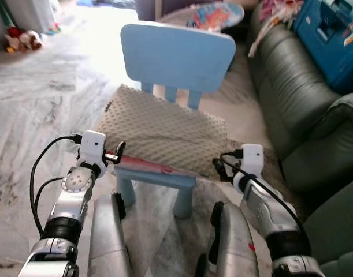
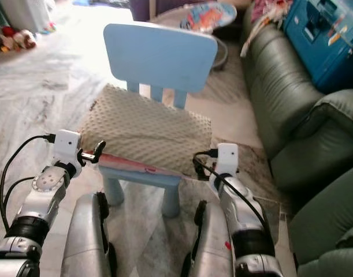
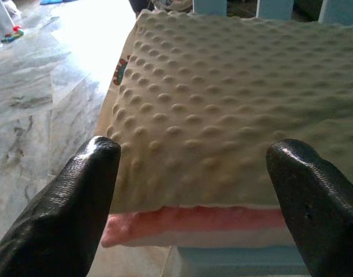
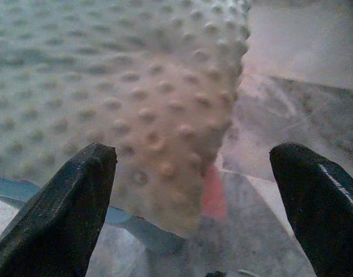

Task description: Move the pillow to the sofa

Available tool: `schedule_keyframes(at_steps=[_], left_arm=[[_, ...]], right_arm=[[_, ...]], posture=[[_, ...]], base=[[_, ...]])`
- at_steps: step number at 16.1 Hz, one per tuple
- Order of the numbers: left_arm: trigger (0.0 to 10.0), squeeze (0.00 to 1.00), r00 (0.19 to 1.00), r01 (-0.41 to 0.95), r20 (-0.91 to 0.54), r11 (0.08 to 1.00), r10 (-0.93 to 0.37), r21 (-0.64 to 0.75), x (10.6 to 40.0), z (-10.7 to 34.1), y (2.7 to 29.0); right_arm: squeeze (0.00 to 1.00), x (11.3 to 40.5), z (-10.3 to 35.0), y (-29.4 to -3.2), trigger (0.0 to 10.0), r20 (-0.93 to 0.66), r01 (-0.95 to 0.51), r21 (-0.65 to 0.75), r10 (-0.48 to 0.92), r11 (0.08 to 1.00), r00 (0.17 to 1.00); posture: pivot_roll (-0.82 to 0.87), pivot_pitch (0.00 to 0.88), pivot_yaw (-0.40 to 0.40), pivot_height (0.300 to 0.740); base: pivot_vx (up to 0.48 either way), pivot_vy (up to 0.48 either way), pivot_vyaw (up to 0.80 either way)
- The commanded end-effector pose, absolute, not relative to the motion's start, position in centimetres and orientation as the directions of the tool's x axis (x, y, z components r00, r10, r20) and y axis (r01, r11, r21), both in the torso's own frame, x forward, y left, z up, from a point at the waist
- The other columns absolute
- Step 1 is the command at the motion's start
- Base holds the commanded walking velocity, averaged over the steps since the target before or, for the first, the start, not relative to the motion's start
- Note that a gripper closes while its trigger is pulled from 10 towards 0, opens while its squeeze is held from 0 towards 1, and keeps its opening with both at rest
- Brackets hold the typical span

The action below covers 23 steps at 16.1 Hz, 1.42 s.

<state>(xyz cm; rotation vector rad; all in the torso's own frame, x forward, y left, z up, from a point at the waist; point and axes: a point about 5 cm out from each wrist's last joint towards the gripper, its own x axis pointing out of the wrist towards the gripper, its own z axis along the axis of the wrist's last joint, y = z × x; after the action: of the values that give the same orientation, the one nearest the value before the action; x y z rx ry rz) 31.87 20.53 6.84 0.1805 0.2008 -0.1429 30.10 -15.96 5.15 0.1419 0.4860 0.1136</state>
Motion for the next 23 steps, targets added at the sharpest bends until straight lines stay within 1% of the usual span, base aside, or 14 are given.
schedule_keyframes(at_steps=[1, 2, 3, 4, 5, 6, 8, 9, 13, 14, 16, 17, 18, 23], left_arm=[[10.0, 1.00, 0.976, 0.137, -0.194, 0.972, -0.100, 0.190, 32.4, 7.5, 21.3], [10.0, 1.00, 0.979, 0.121, -0.185, 0.971, -0.082, 0.206, 32.8, 7.9, 21.6], [10.0, 0.25, 0.982, 0.104, -0.174, 0.971, -0.067, 0.216, 33.2, 8.2, 21.9], [10.0, 0.00, 0.984, 0.098, -0.167, 0.967, -0.058, 0.236, 33.6, 8.5, 22.0], [10.0, 0.00, 0.984, 0.098, -0.166, 0.966, -0.059, 0.240, 33.6, 8.6, 22.0], [10.0, 0.00, 0.984, 0.105, -0.167, 0.965, -0.065, 0.240, 33.6, 8.5, 22.0], [10.0, 0.00, 0.981, 0.106, -0.186, 0.967, -0.063, 0.233, 34.1, 8.2, 21.7], [10.0, 0.00, 0.980, 0.106, -0.191, 0.967, -0.062, 0.232, 34.1, 8.1, 21.5], [10.0, 0.00, 0.971, 0.112, -0.235, 0.962, -0.052, 0.250, 33.9, 6.8, 21.1], [10.0, 0.00, 0.965, 0.116, -0.261, 0.947, -0.035, 0.301, 33.8, 6.3, 21.1], [10.0, 0.00, 0.962, 0.108, -0.272, 0.943, -0.020, 0.314, 33.7, 6.1, 21.1], [2.0, 0.00, 0.961, 0.082, -0.277, 0.942, 0.012, 0.325, 33.7, 5.9, 21.3], [0.0, 0.00, 0.959, 0.075, -0.282, 0.946, 0.018, 0.316, 33.7, 5.8, 21.3], [0.0, 0.00, 0.959, 0.065, -0.281, 0.945, 0.029, 0.322, 33.8, 5.7, 21.1]], right_arm=[[1.00, 30.4, 4.8, -15.5, 10.0, -0.480, -0.087, 0.194, 0.172, 0.977, 0.860], [1.00, 30.8, 4.6, -15.0, 10.0, -0.491, -0.108, 0.207, 0.199, 0.972, 0.848], [0.91, 31.3, 4.5, -14.6, 10.0, -0.495, -0.123, 0.197, 0.207, 0.973, 0.844], [0.18, 32.1, 4.8, -13.8, 10.0, -0.472, -0.157, 0.188, 0.229, 0.970, 0.852], [0.00, 32.3, 4.9, -13.6, 10.0, -0.471, -0.162, 0.187, 0.233, 0.969, 0.851], [0.00, 32.5, 4.9, -13.2, 10.0, -0.472, -0.174, 0.186, 0.243, 0.967, 0.847], [0.00, 33.4, 4.9, -12.9, 10.0, -0.475, -0.200, 0.082, 0.214, 0.976, 0.854], [0.00, 33.6, 5.0, -12.9, 10.0, -0.472, -0.198, 0.060, 0.202, 0.978, 0.858], [0.00, 34.2, 4.8, -12.2, 10.0, -0.473, -0.153, 0.039, 0.153, 0.987, 0.867], [0.00, 34.1, 4.6, -11.9, 10.0, -0.474, -0.140, 0.029, 0.137, 0.990, 0.870], [0.00, 34.1, 4.5, -11.4, 10.0, -0.467, -0.146, 0.018, 0.137, 0.989, 0.873], [0.00, 34.2, 4.6, -11.1, 5.5, -0.460, -0.147, 0.027, 0.143, 0.989, 0.876], [0.00, 34.2, 4.6, -10.9, 0.0, -0.456, -0.149, 0.037, 0.149, 0.988, 0.877], [0.00, 34.5, 4.8, -11.5, 0.0, -0.456, -0.129, 0.036, 0.131, 0.991, 0.880]], posture=[[-0.02, 0.155, -0.081, 0.491], [-0.02, 0.164, -0.082, 0.491], [-0.02, 0.176, -0.084, 0.491], [-0.02, 0.188, -0.087, 0.491], [-0.01, 0.194, -0.086, 0.491], [-0.01, 0.199, -0.085, 0.491], [-0.01, 0.212, -0.089, 0.491], [-0.01, 0.215, -0.091, 0.491], [-0.02, 0.223, -0.101, 0.491], [-0.03, 0.222, -0.106, 0.491], [-0.04, 0.226, -0.110, 0.491], [-0.05, 0.226, -0.116, 0.491], [-0.06, 0.225, -0.118, 0.491], [-0.06, 0.224, -0.129, 0.491]], base=[[0.000, 0.000, 0.00], [0.000, 0.000, 0.00], [0.000, 0.000, 0.00], [0.000, 0.000, 0.00], [0.000, 0.000, 0.00], [0.000, 0.000, 0.00], [0.000, 0.000, 0.00], [0.000, 0.000, 0.00], [0.000, 0.000, 0.00], [0.000, 0.000, 0.00], [0.000, 0.000, 0.00], [0.000, 0.000, 0.00], [0.000, 0.000, 0.00], [0.000, 0.000, 0.00]])
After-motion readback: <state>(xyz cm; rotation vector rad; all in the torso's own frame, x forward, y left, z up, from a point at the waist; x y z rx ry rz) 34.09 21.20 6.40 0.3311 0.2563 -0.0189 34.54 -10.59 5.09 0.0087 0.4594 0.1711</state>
